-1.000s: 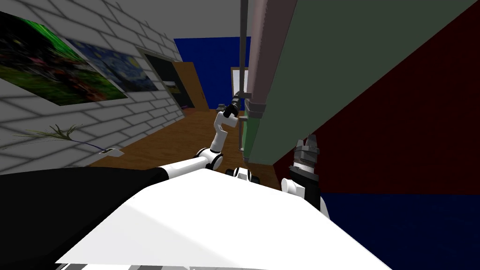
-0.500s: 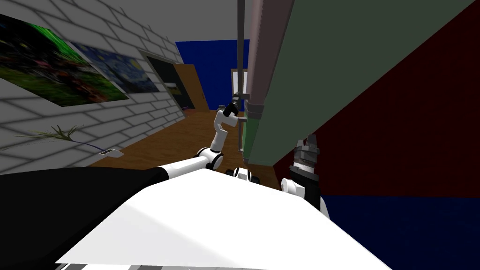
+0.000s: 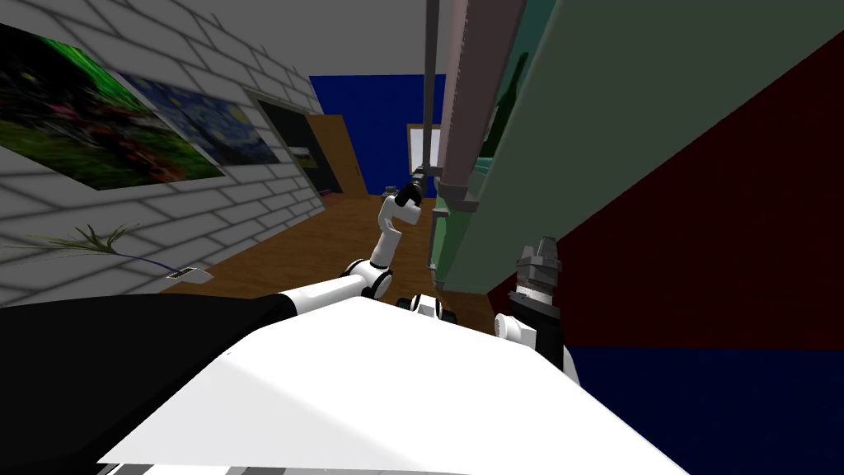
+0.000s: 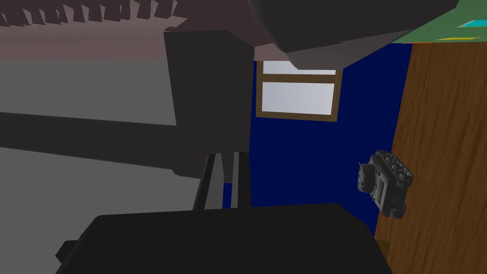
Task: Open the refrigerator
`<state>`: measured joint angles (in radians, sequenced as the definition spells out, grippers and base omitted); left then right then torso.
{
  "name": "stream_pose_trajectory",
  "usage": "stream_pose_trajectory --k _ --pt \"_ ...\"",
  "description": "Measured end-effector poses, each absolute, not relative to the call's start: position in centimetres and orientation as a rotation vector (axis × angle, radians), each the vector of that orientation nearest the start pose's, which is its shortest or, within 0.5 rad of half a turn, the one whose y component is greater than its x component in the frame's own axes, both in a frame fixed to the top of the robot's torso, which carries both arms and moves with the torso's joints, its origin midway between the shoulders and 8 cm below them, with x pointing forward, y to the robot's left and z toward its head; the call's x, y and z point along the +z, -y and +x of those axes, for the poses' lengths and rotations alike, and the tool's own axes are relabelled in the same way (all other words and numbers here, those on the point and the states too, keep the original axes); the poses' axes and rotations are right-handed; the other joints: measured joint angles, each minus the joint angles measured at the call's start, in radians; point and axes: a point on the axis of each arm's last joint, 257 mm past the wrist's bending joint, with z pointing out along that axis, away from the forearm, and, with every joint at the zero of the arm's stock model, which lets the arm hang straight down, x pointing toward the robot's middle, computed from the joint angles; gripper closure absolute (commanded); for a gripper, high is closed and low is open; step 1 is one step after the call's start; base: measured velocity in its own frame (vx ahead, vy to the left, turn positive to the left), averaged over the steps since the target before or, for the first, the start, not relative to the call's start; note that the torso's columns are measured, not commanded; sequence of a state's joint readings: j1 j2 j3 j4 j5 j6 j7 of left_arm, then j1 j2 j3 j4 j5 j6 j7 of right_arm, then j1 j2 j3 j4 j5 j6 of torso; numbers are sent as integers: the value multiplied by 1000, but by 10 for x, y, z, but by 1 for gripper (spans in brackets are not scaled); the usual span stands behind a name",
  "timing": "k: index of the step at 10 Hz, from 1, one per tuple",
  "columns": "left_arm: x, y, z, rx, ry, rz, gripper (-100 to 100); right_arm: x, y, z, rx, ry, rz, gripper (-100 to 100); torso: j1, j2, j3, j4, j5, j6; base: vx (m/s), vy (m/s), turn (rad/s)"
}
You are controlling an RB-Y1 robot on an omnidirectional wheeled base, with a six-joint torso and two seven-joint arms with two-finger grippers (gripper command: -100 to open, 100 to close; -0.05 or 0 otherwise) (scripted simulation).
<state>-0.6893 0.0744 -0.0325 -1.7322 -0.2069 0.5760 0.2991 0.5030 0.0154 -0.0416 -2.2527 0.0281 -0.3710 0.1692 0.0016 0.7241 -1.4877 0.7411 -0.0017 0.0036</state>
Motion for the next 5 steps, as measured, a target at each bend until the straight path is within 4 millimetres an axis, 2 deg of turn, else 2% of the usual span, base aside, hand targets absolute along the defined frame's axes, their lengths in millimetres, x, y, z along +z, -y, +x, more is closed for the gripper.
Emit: stream_pose_trajectory --k 2,5 --pt "105 -109 633 -1431 -1119 -962 100 -15 300 366 1048 -767 703 0 -13 -3 -2 0 -5 5 80 321 -48" --pt "101 -96 634 -1463 -1146 -948 100 -15 300 366 1048 -767 703 0 -17 -8 -6 -1 -7 9 51 303 -52"
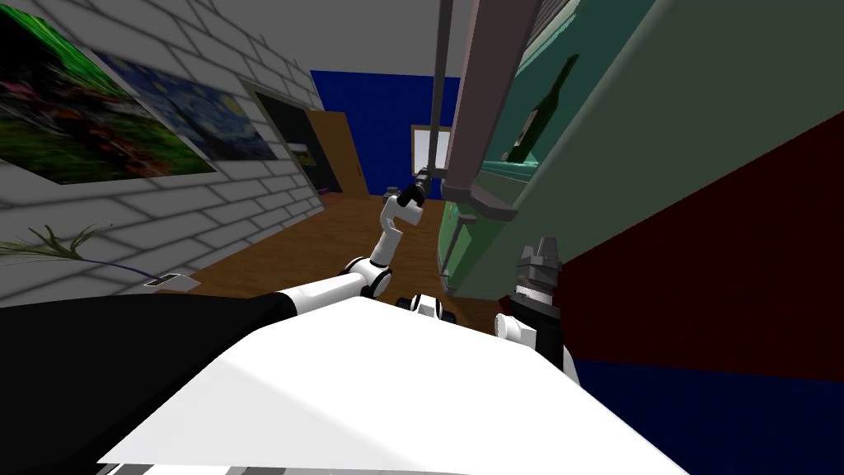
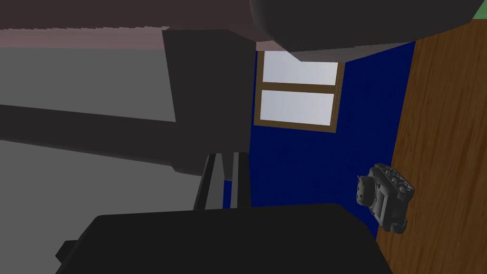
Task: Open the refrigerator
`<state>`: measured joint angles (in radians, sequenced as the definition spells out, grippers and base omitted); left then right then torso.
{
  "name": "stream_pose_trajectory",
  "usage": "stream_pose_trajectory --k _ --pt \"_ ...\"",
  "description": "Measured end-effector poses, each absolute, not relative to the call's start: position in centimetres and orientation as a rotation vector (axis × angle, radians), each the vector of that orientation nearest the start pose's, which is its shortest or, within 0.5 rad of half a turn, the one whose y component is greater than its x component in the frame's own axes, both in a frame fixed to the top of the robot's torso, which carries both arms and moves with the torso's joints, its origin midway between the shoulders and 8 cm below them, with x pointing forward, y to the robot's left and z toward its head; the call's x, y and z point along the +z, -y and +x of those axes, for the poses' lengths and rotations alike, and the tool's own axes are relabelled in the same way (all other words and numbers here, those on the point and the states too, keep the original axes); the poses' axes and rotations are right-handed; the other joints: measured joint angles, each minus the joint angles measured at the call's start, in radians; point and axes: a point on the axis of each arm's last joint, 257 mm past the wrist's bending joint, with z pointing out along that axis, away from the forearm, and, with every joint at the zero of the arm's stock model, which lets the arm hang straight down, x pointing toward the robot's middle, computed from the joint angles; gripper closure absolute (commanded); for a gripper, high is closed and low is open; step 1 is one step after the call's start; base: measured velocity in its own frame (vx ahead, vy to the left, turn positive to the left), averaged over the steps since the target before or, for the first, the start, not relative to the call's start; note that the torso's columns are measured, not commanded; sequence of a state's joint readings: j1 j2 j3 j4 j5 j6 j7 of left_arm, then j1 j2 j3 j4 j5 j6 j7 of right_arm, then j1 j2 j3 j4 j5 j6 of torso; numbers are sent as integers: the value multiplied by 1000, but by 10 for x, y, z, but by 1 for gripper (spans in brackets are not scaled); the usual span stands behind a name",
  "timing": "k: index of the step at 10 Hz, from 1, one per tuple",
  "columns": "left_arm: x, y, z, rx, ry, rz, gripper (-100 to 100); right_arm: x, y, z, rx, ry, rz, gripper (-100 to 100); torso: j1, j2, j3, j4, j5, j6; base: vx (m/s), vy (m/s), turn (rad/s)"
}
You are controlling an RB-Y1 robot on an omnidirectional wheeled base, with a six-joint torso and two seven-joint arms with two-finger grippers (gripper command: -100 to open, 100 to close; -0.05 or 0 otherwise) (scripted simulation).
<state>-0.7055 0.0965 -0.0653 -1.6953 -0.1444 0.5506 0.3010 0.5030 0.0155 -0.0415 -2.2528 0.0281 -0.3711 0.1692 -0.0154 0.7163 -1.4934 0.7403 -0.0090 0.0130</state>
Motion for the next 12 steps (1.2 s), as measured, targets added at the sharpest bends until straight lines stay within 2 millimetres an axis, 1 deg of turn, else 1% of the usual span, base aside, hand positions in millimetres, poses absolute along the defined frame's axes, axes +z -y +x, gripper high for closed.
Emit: stream_pose_trajectory --k 2,3,4,5,6,7,8,9,10,11,12 --pt "102 -85 629 -1485 -1164 -936 100 -15 300 366 1048 -767 703 0 0 0 0 2 0 0 68 288 -54" --pt "103 -78 628 -1493 -1170 -931 100 -15 299 366 1048 -767 703 0 -4 2 1 1 -1 0 -13 121 -14" --pt "107 -79 629 -1495 -1169 -927 100 -15 299 366 1049 -767 703 0 -9 5 3 1 -2 0 4 237 -23" --pt "107 -75 630 -1507 -1179 -921 100 -14 299 366 1048 -767 703 0 0 6 4 2 0 0 70 385 -170" --pt "104 -67 627 -1525 -1198 -914 100 -15 300 366 1048 -767 703 0 9 3 2 2 3 -1 39 370 -108" --pt "105 -59 626 -1537 -1206 -905 100 -15 300 366 1048 -767 703 0 8 5 3 2 4 -4 26 213 5" --pt "108 -57 627 -1542 -1204 -899 100 -15 300 366 1048 -767 703 0 -1 8 6 2 2 -5 49 230 -35" --pt "110 -55 626 -1553 -1211 -892 100 -15 299 366 1048 -767 703 0 0 10 8 3 1 -3 150 327 -109" --pt "107 -49 625 -1565 -1233 -890 100 -15 300 366 1048 -767 703 0 3 4 3 3 1 -1 59 351 -67" --pt "108 -42 625 -1574 -1241 -884 100 -15 300 366 1048 -767 703 0 2 6 3 2 2 -1 -14 169 0" --pt "108 -42 626 -1575 -1239 -883 -100 -15 299 366 1048 -767 703 0 -5 13 10 -2 2 -6 -28 19 72"
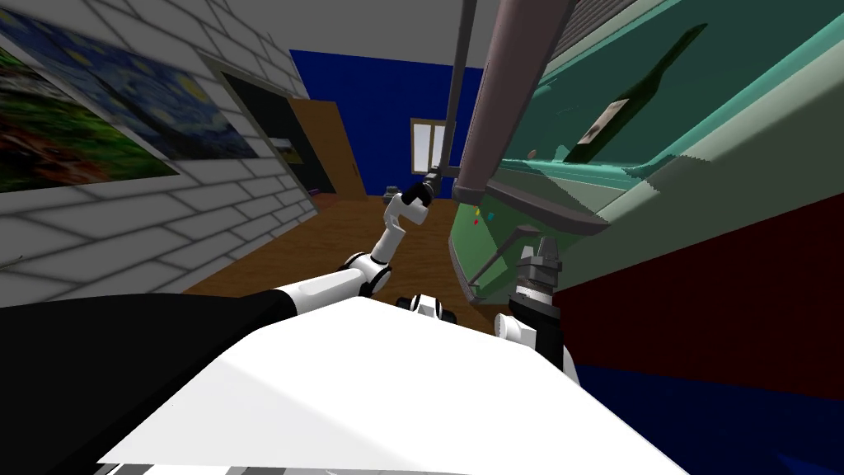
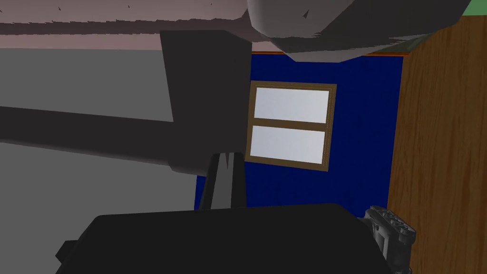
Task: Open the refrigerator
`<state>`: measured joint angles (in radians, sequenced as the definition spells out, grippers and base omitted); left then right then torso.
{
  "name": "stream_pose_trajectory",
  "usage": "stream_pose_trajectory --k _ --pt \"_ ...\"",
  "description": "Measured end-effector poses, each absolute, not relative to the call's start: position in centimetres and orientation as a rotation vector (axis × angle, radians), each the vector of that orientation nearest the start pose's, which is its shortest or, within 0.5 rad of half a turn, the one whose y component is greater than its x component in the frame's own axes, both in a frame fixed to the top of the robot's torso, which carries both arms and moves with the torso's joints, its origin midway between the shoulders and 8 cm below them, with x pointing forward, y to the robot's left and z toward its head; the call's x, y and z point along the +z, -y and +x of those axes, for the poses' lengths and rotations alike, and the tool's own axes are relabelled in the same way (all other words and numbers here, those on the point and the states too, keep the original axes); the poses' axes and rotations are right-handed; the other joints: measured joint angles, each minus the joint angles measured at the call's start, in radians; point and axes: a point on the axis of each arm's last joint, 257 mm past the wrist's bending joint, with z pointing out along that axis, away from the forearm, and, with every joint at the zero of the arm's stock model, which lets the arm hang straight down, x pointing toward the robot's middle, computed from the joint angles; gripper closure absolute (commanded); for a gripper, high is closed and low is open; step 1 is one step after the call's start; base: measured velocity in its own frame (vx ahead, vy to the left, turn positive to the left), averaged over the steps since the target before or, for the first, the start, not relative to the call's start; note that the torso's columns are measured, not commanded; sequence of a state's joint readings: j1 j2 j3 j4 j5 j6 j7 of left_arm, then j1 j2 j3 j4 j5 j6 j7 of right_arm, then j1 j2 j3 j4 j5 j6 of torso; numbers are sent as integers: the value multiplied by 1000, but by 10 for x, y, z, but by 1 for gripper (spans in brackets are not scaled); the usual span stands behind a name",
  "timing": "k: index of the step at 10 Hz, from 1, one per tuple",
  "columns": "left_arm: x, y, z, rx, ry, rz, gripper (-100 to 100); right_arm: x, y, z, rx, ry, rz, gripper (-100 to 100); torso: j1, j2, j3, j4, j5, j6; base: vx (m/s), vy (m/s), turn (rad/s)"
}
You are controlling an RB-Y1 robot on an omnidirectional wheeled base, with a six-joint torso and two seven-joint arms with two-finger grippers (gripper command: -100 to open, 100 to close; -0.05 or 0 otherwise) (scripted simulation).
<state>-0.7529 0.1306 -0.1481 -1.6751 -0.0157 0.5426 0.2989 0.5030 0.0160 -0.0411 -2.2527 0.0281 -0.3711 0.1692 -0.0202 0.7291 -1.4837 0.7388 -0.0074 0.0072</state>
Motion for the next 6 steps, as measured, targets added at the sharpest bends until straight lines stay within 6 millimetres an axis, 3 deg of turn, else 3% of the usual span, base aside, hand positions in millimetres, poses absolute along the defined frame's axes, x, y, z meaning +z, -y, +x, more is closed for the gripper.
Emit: stream_pose_trajectory --k 3,6 --pt "97 -49 631 -1530 -1274 -938 -100 -14 299 366 1049 -766 703 0 3 9 6 9 -1 2 -23 -50 26" --pt "117 -47 628 -1529 -1271 -931 -100 -14 299 366 1049 -766 703 0 21 8 7 -1 8 -7 1 -56 14"
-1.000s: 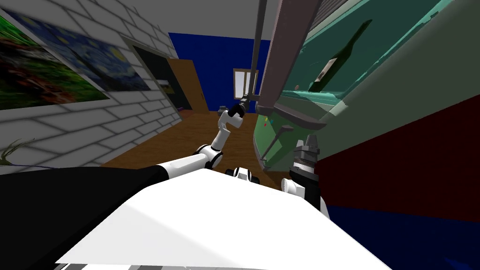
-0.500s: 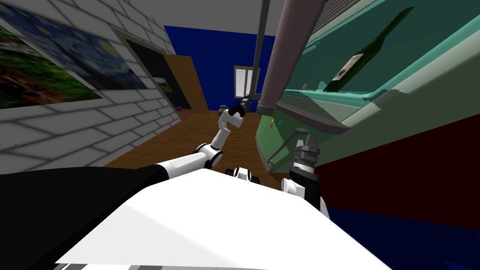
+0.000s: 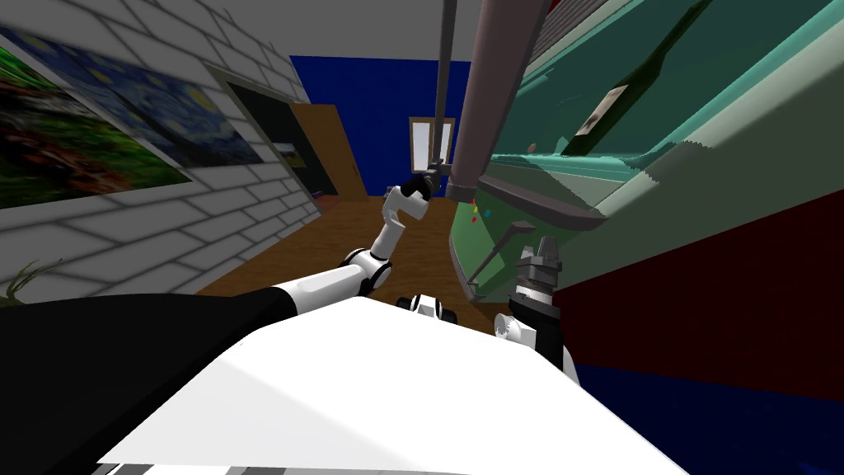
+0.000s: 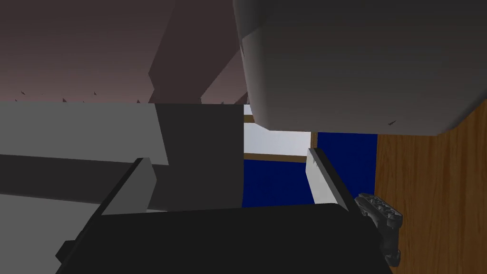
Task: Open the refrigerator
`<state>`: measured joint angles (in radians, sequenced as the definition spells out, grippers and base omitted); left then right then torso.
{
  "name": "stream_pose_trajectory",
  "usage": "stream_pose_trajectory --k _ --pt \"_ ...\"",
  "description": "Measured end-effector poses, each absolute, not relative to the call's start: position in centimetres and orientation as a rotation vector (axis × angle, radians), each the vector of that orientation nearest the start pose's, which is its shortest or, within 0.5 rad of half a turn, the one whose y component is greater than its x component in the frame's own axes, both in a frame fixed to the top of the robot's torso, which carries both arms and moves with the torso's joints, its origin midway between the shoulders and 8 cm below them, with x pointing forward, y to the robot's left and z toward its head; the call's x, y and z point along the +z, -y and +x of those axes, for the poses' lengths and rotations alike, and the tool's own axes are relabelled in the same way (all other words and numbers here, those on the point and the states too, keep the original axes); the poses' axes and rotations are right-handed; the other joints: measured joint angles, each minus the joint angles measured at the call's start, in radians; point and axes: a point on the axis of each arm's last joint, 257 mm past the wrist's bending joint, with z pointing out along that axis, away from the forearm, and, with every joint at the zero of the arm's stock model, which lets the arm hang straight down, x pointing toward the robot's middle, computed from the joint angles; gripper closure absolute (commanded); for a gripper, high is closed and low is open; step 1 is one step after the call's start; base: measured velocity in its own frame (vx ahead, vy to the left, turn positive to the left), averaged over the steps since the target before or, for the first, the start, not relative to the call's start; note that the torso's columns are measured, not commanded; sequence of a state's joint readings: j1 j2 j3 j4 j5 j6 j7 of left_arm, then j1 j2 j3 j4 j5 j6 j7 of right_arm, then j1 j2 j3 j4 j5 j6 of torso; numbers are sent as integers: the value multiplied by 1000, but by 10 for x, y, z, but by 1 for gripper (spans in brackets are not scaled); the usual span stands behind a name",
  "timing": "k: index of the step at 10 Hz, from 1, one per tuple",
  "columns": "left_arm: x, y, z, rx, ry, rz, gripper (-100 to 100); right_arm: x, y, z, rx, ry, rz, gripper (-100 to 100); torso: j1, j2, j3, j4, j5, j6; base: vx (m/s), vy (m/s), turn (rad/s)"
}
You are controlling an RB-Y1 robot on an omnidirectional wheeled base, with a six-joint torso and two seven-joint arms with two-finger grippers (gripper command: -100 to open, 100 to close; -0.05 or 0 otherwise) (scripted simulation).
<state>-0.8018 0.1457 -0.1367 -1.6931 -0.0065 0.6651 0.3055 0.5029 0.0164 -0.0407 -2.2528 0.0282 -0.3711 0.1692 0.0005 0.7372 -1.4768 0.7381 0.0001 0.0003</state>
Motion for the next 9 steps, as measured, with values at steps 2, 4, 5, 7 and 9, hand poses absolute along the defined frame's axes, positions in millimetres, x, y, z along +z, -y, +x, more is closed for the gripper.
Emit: stream_pose_trajectory --k 2,4,5,7,9 --pt "121 -49 630 -1515 -1281 -947 -100 -15 299 366 1049 -767 703 0 2 0 0 0 1 0 -12 -40 20" --pt "122 -51 630 -1500 -1290 -962 -100 -15 299 366 1049 -767 703 0 1 1 1 0 0 -1 -13 -26 21" --pt "123 -52 631 -1493 -1294 -969 -100 -15 299 366 1049 -767 703 0 0 1 1 0 0 0 -11 -30 22" --pt "126 -54 631 -1478 -1303 -985 -100 -14 299 366 1049 -767 703 0 -1 1 1 0 0 0 -18 -34 21" --pt "128 -56 631 -1462 -1313 -1003 -100 -15 299 366 1049 -767 703 0 -1 1 1 0 0 0 -11 -42 32"
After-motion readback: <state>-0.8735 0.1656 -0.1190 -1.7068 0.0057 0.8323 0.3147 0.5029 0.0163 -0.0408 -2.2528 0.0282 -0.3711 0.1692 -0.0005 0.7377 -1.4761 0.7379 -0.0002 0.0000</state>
